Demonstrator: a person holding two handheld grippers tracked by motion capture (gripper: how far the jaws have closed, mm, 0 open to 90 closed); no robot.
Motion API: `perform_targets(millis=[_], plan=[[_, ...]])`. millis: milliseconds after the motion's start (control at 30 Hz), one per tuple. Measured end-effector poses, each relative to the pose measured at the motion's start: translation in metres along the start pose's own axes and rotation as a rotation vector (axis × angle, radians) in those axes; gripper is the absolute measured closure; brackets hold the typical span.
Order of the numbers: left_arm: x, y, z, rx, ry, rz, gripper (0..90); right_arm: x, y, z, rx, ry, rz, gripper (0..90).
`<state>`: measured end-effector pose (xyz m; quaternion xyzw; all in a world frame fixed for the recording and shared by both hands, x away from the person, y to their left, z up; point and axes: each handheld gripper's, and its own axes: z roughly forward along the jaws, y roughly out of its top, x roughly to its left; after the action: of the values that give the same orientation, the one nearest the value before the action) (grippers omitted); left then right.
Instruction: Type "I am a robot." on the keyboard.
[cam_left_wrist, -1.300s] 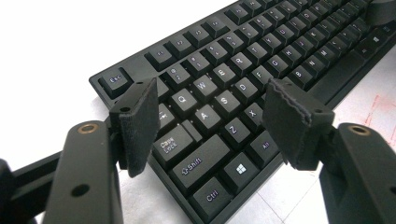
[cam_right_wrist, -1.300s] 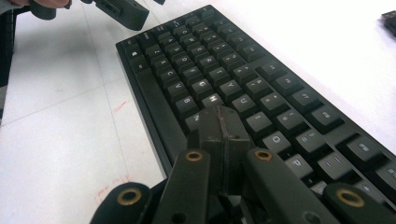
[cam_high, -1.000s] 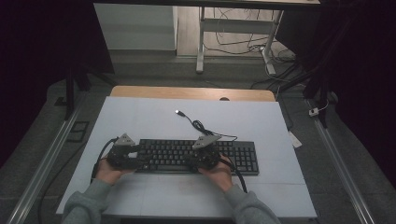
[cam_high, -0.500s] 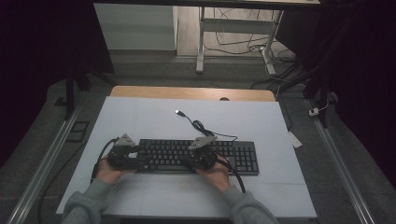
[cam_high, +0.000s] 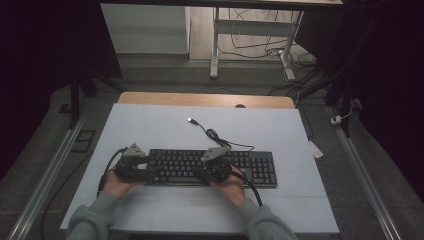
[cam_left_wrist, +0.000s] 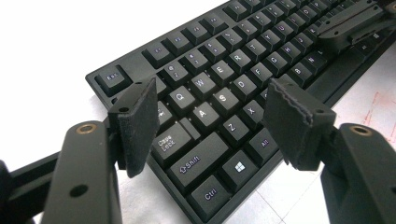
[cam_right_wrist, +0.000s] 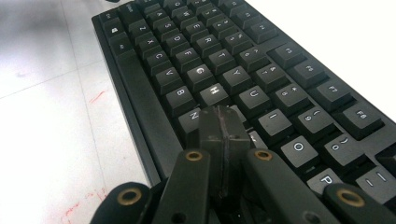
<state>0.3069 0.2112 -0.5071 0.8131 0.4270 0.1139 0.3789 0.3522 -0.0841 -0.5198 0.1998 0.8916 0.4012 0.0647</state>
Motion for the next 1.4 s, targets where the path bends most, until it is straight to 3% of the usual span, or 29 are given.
perform_targets(millis=[400,667,900,1200,1400], plan=[[0.001,0.000,-0.001,-0.009,0.000,-0.003,35.7,-0.010,-0.003,-0.028,-0.087,-0.022,0.033,88.7],[0.000,0.000,-0.001,-0.004,0.003,0.002,35.6,-0.018,-0.015,-0.043,-0.108,-0.082,0.067,64.0],[0.000,0.000,-0.001,-0.008,0.008,0.000,35.5,-0.026,-0.027,-0.063,-0.123,-0.136,0.080,52.2],[0.000,0.000,-0.002,-0.010,0.007,-0.001,35.4,-0.039,-0.049,-0.092,-0.138,-0.202,0.120,49.5],[0.001,0.000,-0.003,-0.017,0.007,-0.003,35.4,-0.044,-0.062,-0.106,-0.145,-0.217,0.145,49.4]])
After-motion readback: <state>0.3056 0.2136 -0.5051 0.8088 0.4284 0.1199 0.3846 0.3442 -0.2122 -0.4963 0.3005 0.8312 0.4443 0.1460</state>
